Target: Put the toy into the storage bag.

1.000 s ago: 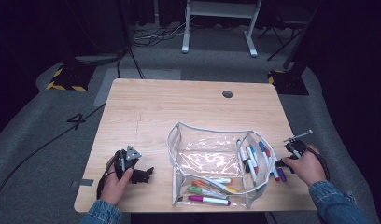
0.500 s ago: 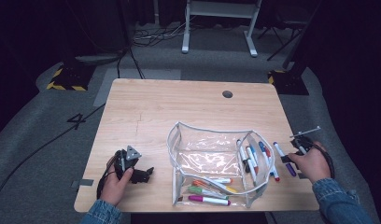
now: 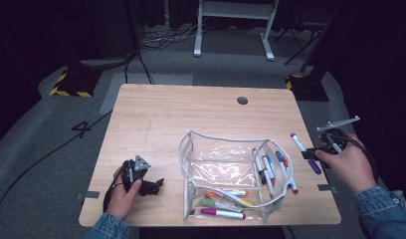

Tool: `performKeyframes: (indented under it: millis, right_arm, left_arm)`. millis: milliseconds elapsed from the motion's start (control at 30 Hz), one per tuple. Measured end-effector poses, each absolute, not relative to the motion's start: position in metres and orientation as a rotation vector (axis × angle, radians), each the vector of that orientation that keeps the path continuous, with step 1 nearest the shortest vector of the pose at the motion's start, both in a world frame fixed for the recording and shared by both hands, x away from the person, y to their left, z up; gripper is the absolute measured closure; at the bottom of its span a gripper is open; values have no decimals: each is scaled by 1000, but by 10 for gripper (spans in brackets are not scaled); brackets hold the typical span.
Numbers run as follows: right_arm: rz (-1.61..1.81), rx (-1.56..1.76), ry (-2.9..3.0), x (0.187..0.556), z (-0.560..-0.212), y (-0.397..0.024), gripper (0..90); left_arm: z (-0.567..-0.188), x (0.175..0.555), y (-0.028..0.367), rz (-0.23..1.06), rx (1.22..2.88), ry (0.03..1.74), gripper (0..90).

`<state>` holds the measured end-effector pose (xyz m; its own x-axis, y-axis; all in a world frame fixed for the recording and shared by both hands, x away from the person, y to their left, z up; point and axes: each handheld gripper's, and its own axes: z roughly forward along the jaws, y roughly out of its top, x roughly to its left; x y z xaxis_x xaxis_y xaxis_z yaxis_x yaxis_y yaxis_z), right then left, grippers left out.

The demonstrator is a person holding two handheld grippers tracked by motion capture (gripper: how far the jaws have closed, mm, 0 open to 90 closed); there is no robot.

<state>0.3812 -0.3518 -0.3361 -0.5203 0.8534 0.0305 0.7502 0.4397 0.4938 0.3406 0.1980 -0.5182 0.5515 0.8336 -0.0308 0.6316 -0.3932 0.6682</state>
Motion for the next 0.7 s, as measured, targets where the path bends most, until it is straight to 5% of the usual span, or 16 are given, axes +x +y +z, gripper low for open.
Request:
performKeyframes:
  millis: [300,700]
  right_arm:
    - [751,1180,2557,367,-285,-300,768]
    - [783,932,2698,351,-259,-223,768]
  left_arm:
    - [-519,341,198,418,2147,1174,0]
    - [-518,341,198,411,2152,1173,0]
